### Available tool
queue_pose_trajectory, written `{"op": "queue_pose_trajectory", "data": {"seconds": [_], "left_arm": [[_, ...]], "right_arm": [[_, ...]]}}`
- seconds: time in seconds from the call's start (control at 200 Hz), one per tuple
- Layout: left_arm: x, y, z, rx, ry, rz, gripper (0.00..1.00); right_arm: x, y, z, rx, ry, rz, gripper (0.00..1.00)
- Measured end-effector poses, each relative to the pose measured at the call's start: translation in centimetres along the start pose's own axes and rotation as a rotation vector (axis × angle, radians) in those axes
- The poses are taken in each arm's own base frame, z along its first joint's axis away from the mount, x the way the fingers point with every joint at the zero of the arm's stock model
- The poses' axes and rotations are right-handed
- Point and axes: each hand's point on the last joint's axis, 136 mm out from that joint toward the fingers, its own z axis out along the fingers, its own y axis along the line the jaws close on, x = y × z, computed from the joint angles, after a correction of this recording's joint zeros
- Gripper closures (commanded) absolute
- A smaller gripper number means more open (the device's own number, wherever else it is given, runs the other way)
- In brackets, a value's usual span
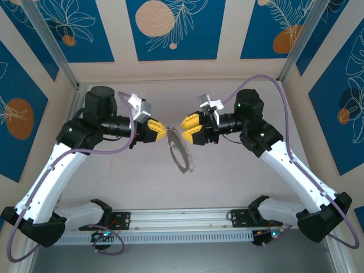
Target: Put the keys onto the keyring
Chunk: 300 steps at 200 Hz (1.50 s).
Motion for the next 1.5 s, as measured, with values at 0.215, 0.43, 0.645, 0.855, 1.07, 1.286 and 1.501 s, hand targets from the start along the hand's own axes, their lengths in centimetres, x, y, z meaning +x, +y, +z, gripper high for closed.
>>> {"op": "queue_pose_trajectory", "data": {"seconds": [0.215, 0.43, 0.645, 0.855, 1.07, 1.286, 1.501], "left_arm": [[0.0, -0.5, 1.0, 0.041, 0.012, 0.018, 1.00], [-1.0, -1.3, 1.3, 0.055, 0.006, 0.087, 1.00], [-0.8, -1.4, 1.6, 0.055, 0.023, 0.101, 1.00], [-0.6, -1.9, 1.6, 0.058, 0.045, 0.104, 1.00], [-0.1, -1.7, 2.1, 0.068, 0.062, 0.108, 1.00], [-0.2, -1.6, 2.1, 0.057, 0.065, 0.112, 1.00], [-0.1, -1.6, 2.1, 0.054, 0.071, 0.107, 1.00]], "right_arm": [[-0.6, 1.6, 0.6, -0.051, 0.006, -0.043, 0.63], [0.4, 2.5, 1.2, -0.080, 0.037, -0.042, 0.63], [0.6, 2.6, 1.3, -0.073, 0.052, -0.048, 0.69], [1.0, 2.6, 1.7, -0.060, 0.064, -0.051, 0.73], [1.2, 2.2, 2.0, -0.025, 0.073, -0.051, 0.70], [1.2, 1.8, 2.0, 0.002, 0.074, -0.061, 0.83], [1.2, 1.4, 1.9, 0.035, 0.076, -0.083, 1.00]]}}
